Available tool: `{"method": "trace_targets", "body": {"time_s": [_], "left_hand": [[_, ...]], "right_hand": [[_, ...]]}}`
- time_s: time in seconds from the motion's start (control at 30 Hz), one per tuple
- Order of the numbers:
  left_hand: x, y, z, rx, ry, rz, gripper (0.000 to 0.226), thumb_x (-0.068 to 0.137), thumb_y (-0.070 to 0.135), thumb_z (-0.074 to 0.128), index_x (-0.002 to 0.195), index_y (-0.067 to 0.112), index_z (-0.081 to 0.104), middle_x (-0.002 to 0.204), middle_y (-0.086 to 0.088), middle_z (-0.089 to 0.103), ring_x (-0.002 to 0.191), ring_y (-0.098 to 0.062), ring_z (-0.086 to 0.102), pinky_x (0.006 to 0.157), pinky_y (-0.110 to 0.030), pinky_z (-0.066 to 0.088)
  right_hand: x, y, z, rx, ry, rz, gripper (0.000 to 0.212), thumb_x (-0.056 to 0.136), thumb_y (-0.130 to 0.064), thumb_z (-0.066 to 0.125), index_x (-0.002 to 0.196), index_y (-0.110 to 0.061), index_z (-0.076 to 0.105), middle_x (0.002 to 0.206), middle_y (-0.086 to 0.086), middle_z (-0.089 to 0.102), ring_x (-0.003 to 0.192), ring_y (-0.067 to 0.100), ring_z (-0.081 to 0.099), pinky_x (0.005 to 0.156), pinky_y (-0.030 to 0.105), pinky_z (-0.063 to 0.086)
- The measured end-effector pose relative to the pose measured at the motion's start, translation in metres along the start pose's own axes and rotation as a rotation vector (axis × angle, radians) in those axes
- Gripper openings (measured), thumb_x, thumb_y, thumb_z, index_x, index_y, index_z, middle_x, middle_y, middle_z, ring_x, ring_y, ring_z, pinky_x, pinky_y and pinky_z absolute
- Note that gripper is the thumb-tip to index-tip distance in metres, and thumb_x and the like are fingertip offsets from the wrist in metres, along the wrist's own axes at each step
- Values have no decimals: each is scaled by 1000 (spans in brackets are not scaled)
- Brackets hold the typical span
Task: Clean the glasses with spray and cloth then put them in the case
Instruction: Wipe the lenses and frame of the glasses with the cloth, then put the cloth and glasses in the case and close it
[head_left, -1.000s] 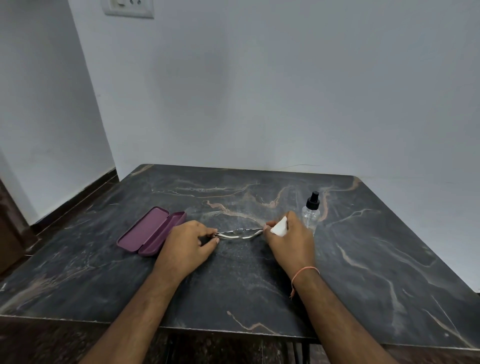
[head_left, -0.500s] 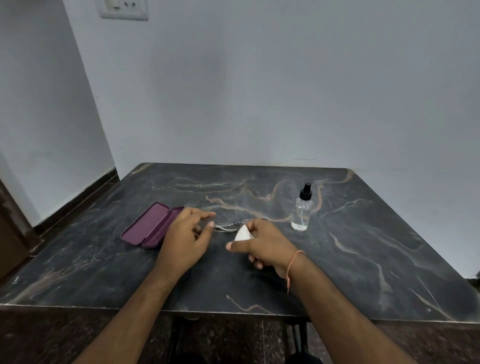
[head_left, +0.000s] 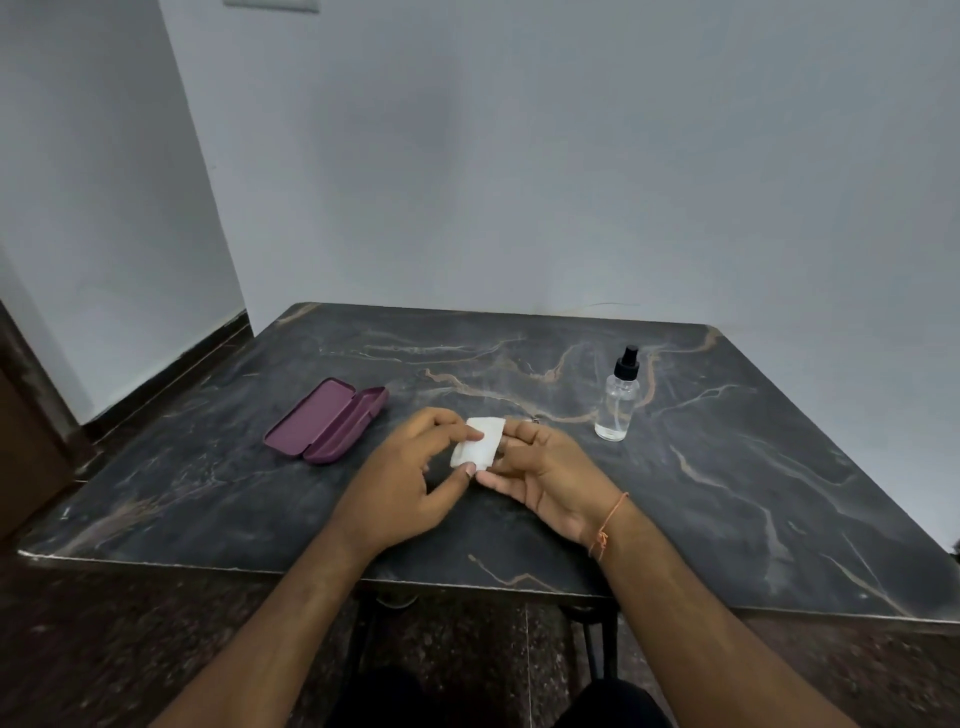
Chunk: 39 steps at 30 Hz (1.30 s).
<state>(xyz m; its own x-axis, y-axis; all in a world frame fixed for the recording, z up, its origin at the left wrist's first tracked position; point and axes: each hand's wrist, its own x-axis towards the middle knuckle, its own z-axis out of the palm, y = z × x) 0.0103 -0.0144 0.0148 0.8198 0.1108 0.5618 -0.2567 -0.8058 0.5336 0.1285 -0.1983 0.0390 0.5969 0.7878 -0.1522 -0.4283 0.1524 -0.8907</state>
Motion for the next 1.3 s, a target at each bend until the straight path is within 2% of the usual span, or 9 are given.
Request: {"method": "trace_targets", "body": {"time_s": [0.27, 0.53, 0.6, 0.67, 0.77, 0.87, 1.03, 1.17, 1.3], "left_hand": [[2, 0, -2, -11, -9, -24, 36, 96, 29, 81, 131, 33, 75, 132, 23, 62, 120, -7, 66, 80, -16, 52], [3, -6, 0, 23, 12, -45, 33, 93, 35, 84, 125, 34, 77, 124, 23, 66, 116, -5, 67, 84, -9, 45], [3, -7, 1, 18, 12, -49, 31, 93, 38, 83, 123, 35, 77, 123, 23, 69, 114, -5, 68, 86, -15, 51], [4, -8, 2, 10, 1, -53, 29, 95, 42, 80, 122, 36, 77, 121, 23, 71, 109, -7, 70, 88, -30, 59], [4, -8, 3, 9, -3, -55, 25, 95, 44, 75, 119, 37, 77, 117, 22, 72, 104, -8, 70, 86, -40, 61], [5, -10, 3, 8, -2, -52, 21, 96, 44, 74, 115, 37, 78, 113, 21, 74, 101, -11, 71, 84, -42, 61], [6, -14, 5, -72, 23, -84, 18, 94, 41, 80, 111, 36, 81, 109, 19, 77, 98, -13, 73, 83, -43, 62], [6, -16, 4, -129, 22, -126, 16, 92, 32, 85, 108, 36, 83, 108, 18, 78, 96, -15, 72, 85, -44, 62], [6, -15, 4, -131, 29, -135, 18, 91, 26, 86, 106, 36, 84, 108, 17, 78, 95, -16, 73, 85, -42, 62]], "right_hand": [[-3, 10, -4, -13, -24, -129, 55, 94, 23, 57, 143, -2, 59, 135, 24, 71, 120, 37, 73, 98, 41, 61], [-5, 14, 0, -133, -8, -204, 48, 97, 15, 62, 139, -8, 64, 127, 18, 77, 111, 27, 77, 90, 32, 64], [-5, 15, 2, -169, 30, -227, 46, 98, 10, 65, 140, -8, 63, 124, 16, 78, 106, 24, 77, 85, 30, 65], [-5, 16, 4, -220, 63, -253, 45, 99, 4, 67, 141, -10, 62, 123, 12, 79, 104, 22, 77, 80, 29, 64], [-6, 18, 8, -315, 123, -288, 44, 100, -2, 70, 142, -11, 62, 118, 8, 81, 104, 23, 78, 75, 28, 62], [-5, 20, 10, -383, 171, -305, 44, 99, -6, 72, 142, -11, 63, 114, 4, 83, 103, 23, 79, 72, 25, 60], [-5, 20, 7, -384, 163, -306, 52, 95, 0, 75, 143, -12, 61, 118, 1, 82, 111, 20, 77, 75, 25, 60], [-2, 23, 4, -427, 174, -308, 57, 94, 5, 75, 145, -13, 59, 118, -1, 82, 103, 13, 77, 73, 24, 59], [-1, 28, 4, -594, 190, -384, 59, 92, 1, 78, 146, -18, 61, 119, -4, 81, 97, 7, 76, 87, 28, 59]]}}
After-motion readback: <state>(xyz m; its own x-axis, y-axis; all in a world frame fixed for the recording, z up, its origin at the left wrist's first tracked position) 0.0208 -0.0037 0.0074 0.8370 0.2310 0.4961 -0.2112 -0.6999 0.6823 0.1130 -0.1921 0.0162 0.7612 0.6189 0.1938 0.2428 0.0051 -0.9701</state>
